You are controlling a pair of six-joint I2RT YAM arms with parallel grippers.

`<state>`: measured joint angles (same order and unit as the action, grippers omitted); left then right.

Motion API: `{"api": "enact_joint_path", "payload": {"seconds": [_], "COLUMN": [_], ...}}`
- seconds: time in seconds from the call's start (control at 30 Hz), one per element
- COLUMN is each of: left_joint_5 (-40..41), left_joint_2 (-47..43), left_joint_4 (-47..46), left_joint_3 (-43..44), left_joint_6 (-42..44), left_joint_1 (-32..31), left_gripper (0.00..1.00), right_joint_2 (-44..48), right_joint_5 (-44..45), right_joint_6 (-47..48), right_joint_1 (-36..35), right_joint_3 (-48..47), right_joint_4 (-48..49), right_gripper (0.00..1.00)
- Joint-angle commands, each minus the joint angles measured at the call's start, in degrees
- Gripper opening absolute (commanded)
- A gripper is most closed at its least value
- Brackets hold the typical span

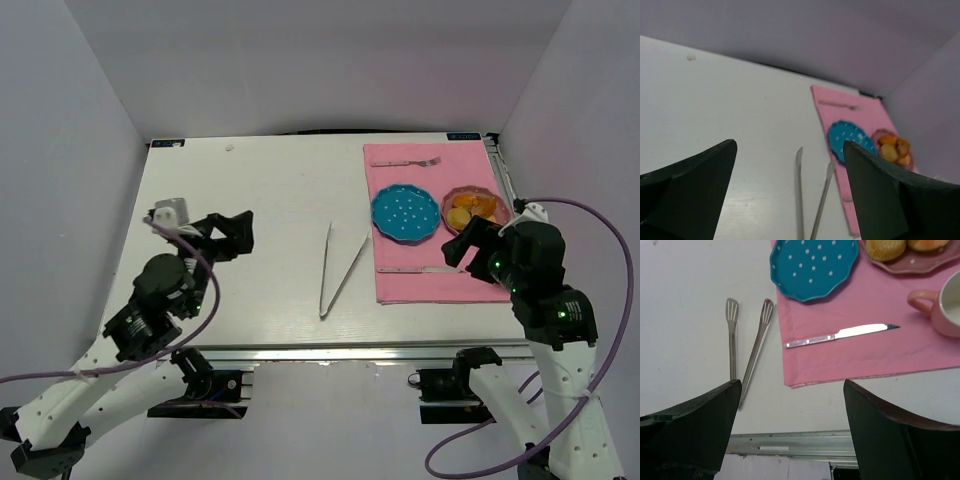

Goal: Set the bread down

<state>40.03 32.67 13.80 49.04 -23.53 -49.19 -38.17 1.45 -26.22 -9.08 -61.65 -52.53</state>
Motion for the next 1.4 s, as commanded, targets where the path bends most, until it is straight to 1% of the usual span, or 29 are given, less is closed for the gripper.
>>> {"api": "enact_joint_path", "payload": {"seconds": [0.0,0.07,0.1,0.2,0.23,0.33,0.37,0.43,0.47,0.5,0.6,0.7,0.9,1.03,1.17,1.37], "left_joint_5": [-4.7,-9.3,-13.6,-18.4,-19.7,-21.0,-21.4,-22.1,-22.5,-23.0,-20.6,-19.6,-20.1,-17.7,-17.9,-17.1], "left_joint_2": [7.4,11.2,13.7,18.8,22.8,28.1,31.2,34.5,38.0,39.7,45.3,49.5,54.3,57.3,59.7,63.2], "left_joint_4": [7.6,7.0,6.0,1.8,1.1,-2.4,-3.9,-4.6,-4.5,-4.3,-3.6,-3.4,-3.6,-3.4,-4.0,-3.4], "left_joint_3": [-0.7,-0.6,-1.0,-1.9,-1.8,-1.6,-1.4,0.2,1.1,1.9,5.1,6.4,7.2,7.2,7.5,9.2], "left_joint_6": [2.4,2.3,3.1,3.8,3.9,4.8,5.2,6.9,7.3,7.9,10.1,11.0,11.1,10.7,9.5,3.9], "left_joint_1": [0.0,0.0,0.0,0.0,0.0,-0.1,-0.2,-0.6,-1.0,-1.3,-4.4,-5.7,-8.8,-9.8,-9.9,-9.9], "left_gripper": [0.98,0.98,0.98,0.98,0.98,0.98,0.98,0.98,0.98,0.98,0.98,0.98,0.98,0.98,0.98,0.98], "right_joint_2": [1.3,1.9,2.2,3.6,3.6,2.3,1.1,-0.1,-1.3,-1.8,-3.3,-3.2,-2.0,-0.9,-0.4,0.0], "right_joint_5": [3.7,4.6,5.0,6.2,7.5,8.3,8.3,8.1,8.0,8.0,10.0,10.5,9.9,9.5,8.9,8.7], "right_joint_6": [2.4,3.6,4.1,5.2,5.3,6.2,6.5,7.8,8.2,8.7,9.8,10.1,9.6,9.2,8.9,8.9], "right_joint_1": [0.0,0.0,0.0,0.0,0.0,0.0,0.0,0.0,0.0,0.0,0.0,0.0,0.0,0.0,0.0,0.0], "right_joint_3": [-4.9,-6.7,-7.9,-9.2,-10.8,-14.5,-17.1,-19.6,-21.9,-22.9,-25.1,-24.9,-23.3,-22.2,-21.3,-19.9], "right_joint_4": [1.6,0.8,0.5,0.1,-0.4,-3.2,-3.8,-5.6,-6.2,-6.6,-8.1,-7.5,-7.4,-7.6,-7.6,-7.0], "right_gripper": [0.89,0.89,0.89,0.89,0.89,0.89,0.89,0.89,0.89,0.89,0.89,0.89,0.89,0.89,0.89,0.89]}}
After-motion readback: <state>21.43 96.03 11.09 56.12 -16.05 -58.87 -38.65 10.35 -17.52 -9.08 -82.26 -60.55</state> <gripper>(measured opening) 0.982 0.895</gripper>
